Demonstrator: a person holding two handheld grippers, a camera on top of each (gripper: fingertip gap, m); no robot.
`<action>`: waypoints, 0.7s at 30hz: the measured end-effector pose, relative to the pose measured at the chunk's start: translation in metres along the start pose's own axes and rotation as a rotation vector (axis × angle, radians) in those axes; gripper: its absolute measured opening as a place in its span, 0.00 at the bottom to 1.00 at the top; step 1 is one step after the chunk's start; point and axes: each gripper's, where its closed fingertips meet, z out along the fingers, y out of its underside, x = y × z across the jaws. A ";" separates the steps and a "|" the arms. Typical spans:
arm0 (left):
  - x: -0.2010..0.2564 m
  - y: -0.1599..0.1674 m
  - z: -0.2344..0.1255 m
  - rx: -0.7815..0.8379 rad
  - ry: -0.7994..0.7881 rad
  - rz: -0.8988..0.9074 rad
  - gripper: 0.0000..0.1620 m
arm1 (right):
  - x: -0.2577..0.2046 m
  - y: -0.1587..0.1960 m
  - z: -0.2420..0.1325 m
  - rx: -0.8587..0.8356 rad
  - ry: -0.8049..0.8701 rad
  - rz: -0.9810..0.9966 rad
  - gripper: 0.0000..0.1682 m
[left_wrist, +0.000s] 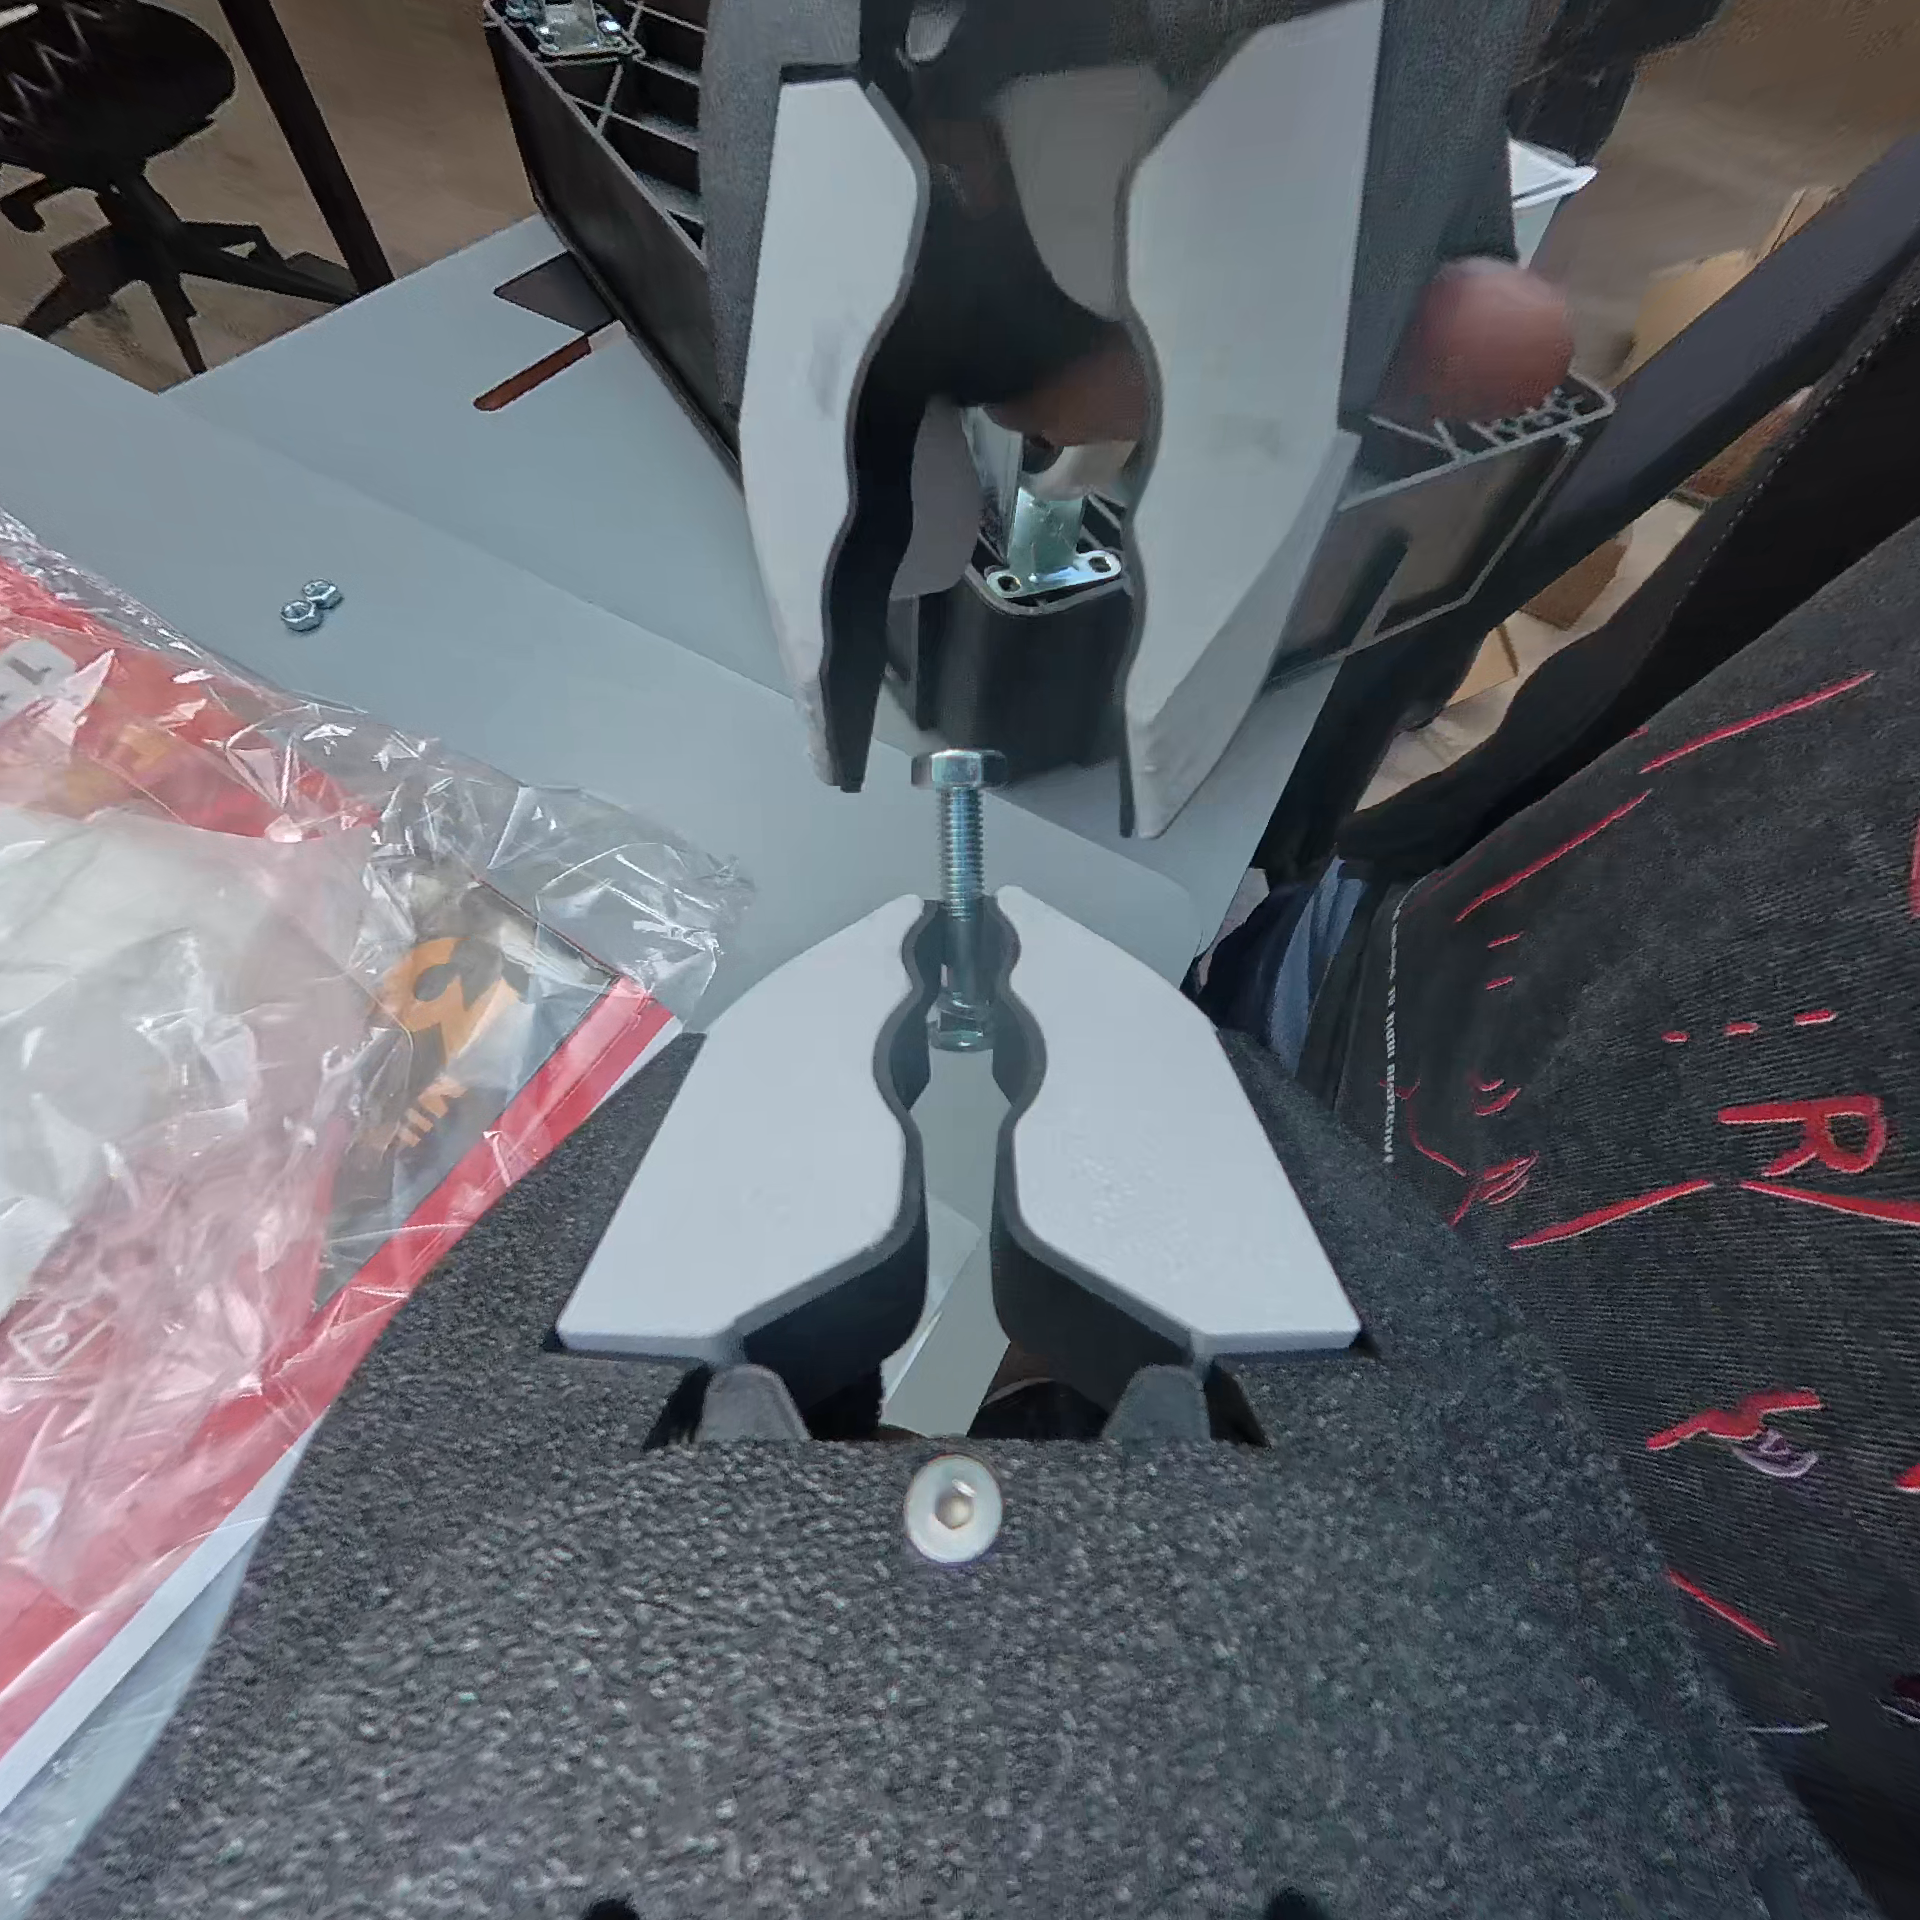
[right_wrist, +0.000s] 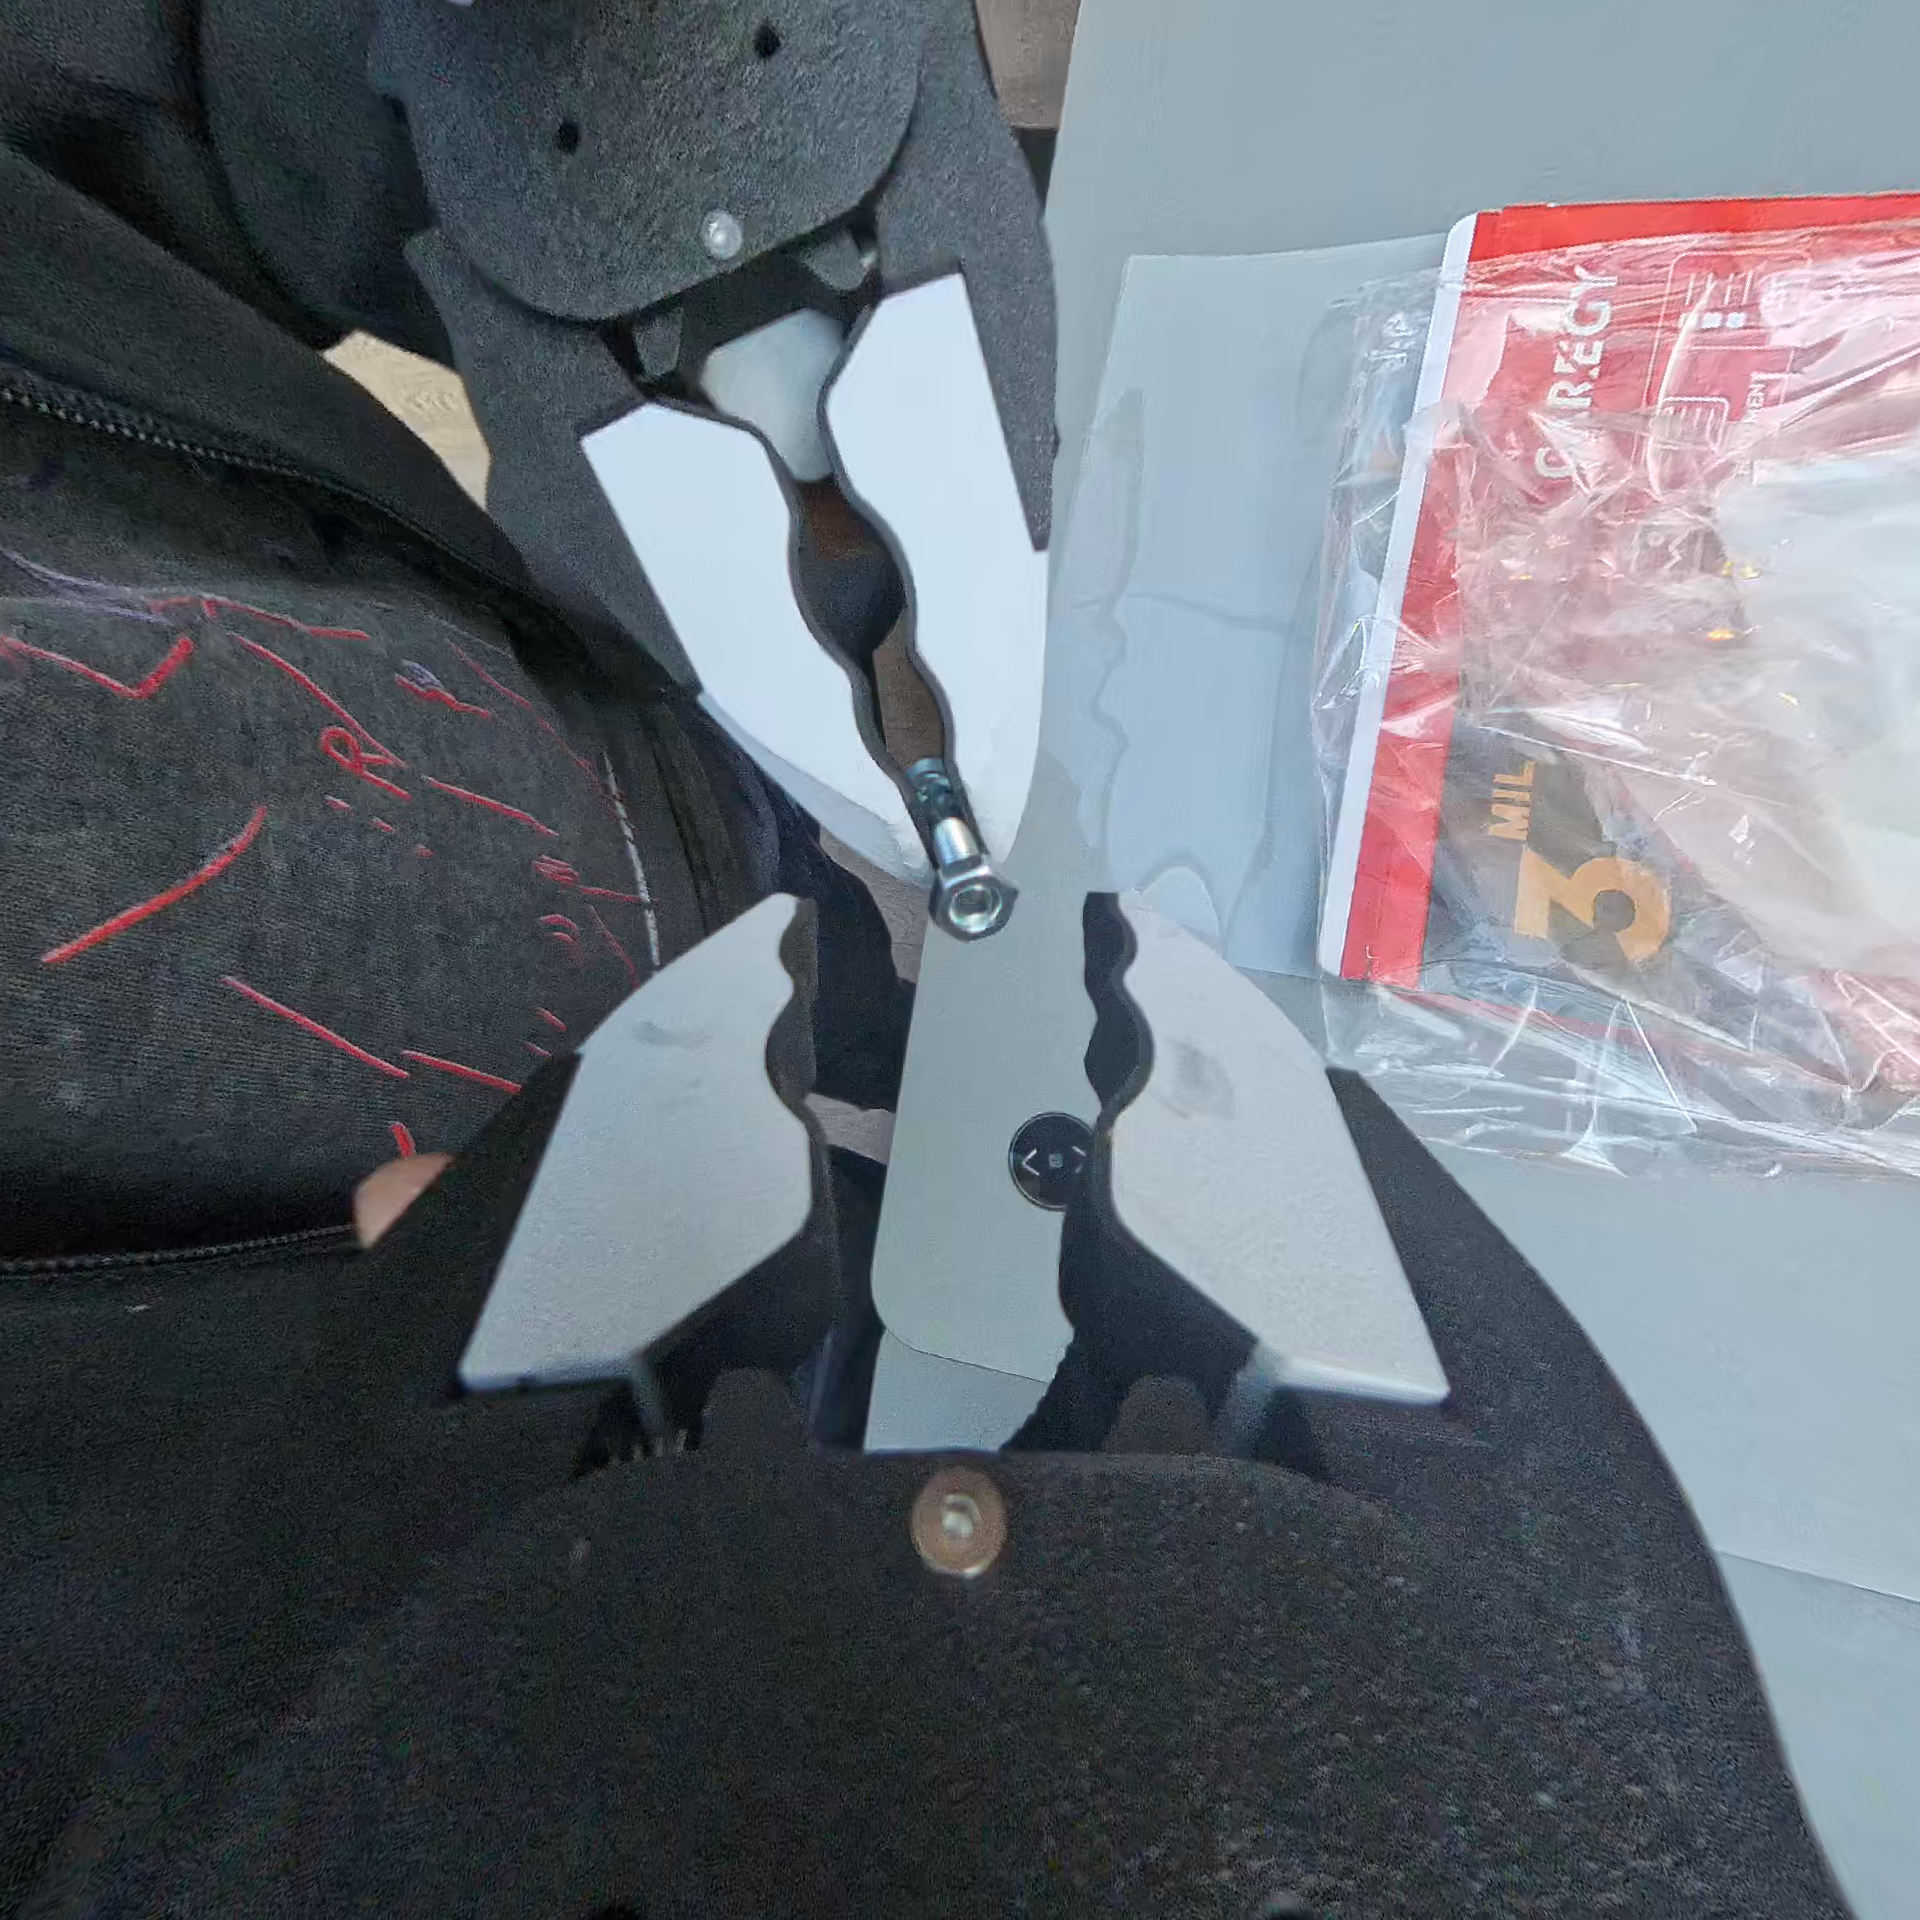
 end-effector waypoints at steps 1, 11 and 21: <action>0.000 0.001 0.001 -0.014 -0.021 0.038 0.04 | 0.000 -0.002 -0.001 0.023 -0.010 0.064 0.28; 0.022 -0.005 0.008 0.023 0.218 -0.154 0.04 | -0.008 0.013 -0.001 -0.150 -0.070 -0.355 0.09; 0.014 0.002 0.005 0.037 0.116 -0.094 0.04 | -0.005 0.019 0.018 -0.101 -0.015 -0.014 0.34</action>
